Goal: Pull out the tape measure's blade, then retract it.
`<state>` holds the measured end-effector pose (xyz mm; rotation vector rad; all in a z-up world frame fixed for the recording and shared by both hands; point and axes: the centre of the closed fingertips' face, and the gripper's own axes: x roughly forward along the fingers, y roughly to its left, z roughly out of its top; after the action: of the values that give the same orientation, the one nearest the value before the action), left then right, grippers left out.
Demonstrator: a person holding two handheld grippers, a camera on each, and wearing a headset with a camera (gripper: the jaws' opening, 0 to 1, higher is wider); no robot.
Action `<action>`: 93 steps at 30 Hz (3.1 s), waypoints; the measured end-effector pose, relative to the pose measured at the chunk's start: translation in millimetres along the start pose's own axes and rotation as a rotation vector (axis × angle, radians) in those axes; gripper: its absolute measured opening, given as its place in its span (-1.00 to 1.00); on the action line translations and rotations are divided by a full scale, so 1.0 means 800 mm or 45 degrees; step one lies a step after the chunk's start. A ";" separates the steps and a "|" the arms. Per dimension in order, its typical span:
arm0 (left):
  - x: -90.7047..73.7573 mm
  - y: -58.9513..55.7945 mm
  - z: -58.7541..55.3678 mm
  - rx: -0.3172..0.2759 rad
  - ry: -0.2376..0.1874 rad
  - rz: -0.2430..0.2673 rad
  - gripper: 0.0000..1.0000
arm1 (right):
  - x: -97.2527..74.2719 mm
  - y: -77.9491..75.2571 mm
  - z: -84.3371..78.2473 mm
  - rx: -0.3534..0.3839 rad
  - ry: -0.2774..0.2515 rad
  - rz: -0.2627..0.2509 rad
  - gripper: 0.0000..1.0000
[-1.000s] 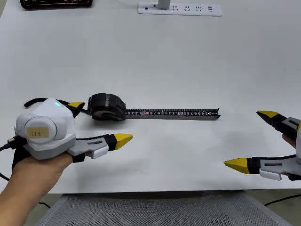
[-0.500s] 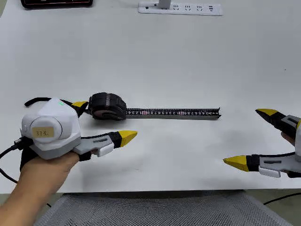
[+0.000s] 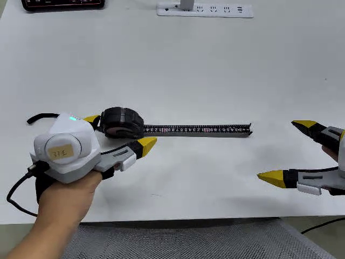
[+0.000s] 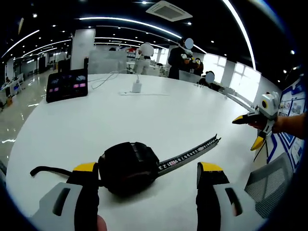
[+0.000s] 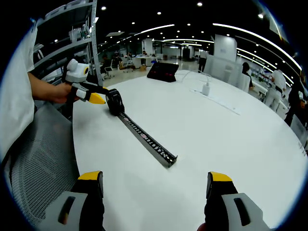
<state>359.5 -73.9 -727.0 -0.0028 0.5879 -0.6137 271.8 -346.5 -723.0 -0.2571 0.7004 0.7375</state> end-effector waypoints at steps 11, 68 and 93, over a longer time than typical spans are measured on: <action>0.011 0.009 0.001 -0.024 0.014 0.117 0.54 | 0.015 -0.015 0.001 -0.041 0.008 0.019 0.52; 0.033 0.044 -0.016 -0.254 0.007 0.323 0.22 | 0.081 -0.043 -0.007 -0.313 0.148 0.246 -0.47; 0.033 0.043 -0.017 -0.251 0.020 0.323 0.21 | 0.090 -0.041 -0.015 -0.373 0.213 0.310 -0.57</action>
<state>388.6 -57.6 -758.0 -0.1073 0.6500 -0.3083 326.6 -337.9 -780.5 -0.5113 0.7895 1.0617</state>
